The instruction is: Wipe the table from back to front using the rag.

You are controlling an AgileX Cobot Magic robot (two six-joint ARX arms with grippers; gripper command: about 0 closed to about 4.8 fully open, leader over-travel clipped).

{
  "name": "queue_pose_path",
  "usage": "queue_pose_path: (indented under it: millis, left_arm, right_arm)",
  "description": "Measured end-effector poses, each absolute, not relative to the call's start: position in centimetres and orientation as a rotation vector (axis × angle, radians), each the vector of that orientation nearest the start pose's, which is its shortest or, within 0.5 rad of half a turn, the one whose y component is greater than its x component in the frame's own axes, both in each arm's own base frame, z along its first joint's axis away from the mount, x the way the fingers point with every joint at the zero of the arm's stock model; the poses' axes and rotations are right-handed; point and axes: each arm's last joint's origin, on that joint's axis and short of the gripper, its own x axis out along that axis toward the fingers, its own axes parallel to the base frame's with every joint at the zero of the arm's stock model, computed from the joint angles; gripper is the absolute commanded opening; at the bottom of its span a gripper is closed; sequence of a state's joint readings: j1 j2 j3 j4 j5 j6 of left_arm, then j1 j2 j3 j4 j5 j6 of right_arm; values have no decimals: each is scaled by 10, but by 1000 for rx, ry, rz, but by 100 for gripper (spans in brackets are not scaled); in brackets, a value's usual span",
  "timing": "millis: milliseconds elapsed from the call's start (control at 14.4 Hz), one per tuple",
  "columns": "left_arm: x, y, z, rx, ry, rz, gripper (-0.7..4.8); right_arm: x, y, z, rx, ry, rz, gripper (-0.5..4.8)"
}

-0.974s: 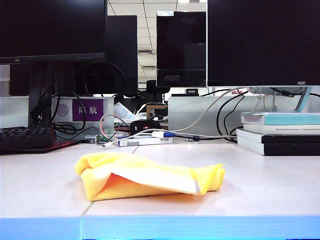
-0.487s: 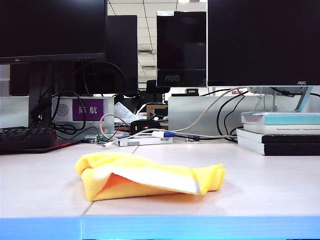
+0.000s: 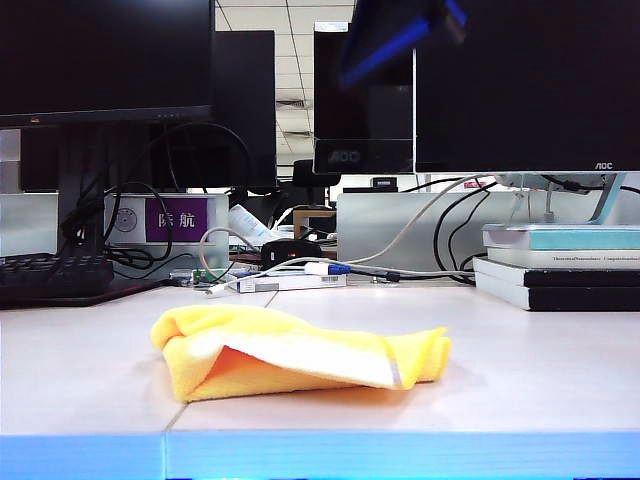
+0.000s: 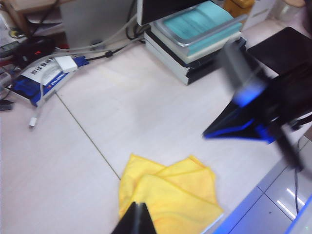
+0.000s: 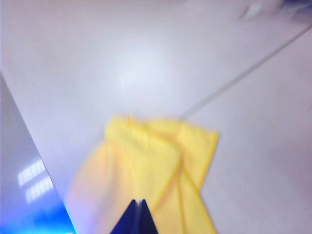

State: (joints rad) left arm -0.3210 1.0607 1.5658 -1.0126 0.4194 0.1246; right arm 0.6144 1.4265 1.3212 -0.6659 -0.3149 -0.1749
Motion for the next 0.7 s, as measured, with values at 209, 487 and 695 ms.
queue_pose_path:
  millis: [209, 487, 695]
  left_arm:
    - [148, -62, 459, 88, 477, -766, 184]
    - [149, -63, 458, 91, 479, -767, 135]
    - [148, -62, 457, 85, 497, -770, -5]
  right_arm:
    - [236, 206, 302, -434, 818, 1061, 166]
    - [246, 235, 262, -486, 916, 1110, 246]
    - [256, 250, 229, -506, 989, 1119, 246]
